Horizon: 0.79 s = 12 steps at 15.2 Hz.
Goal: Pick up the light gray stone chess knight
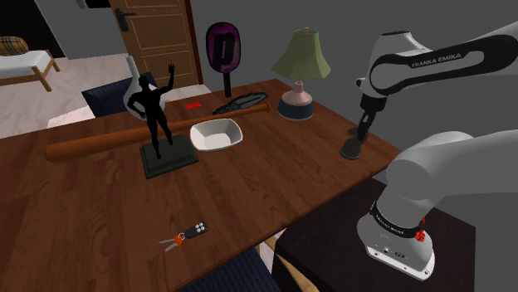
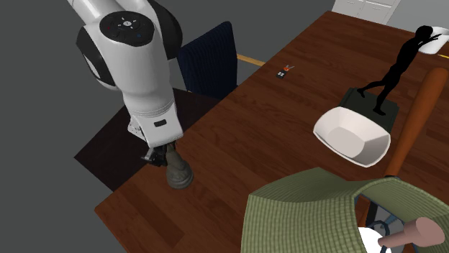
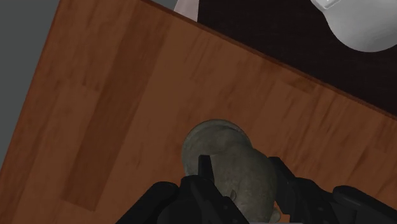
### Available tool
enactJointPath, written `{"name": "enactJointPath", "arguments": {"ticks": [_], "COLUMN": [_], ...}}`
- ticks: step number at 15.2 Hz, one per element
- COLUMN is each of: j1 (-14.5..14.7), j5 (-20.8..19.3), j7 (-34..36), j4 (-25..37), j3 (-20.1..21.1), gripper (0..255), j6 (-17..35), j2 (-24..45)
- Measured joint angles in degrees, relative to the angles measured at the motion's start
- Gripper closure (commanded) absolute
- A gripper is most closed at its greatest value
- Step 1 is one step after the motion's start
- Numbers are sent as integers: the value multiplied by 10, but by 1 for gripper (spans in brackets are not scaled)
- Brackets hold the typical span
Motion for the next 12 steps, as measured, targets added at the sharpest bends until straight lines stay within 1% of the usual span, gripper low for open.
{"name": "enactJointPath", "arguments": {"ticks": [8, 12], "j1": [0, 4], "j5": [0, 10], "j7": [0, -1], "j4": [0, 17], "j3": [0, 9], "gripper": [255, 255], "j6": [1, -26], "j2": [0, -9]}}
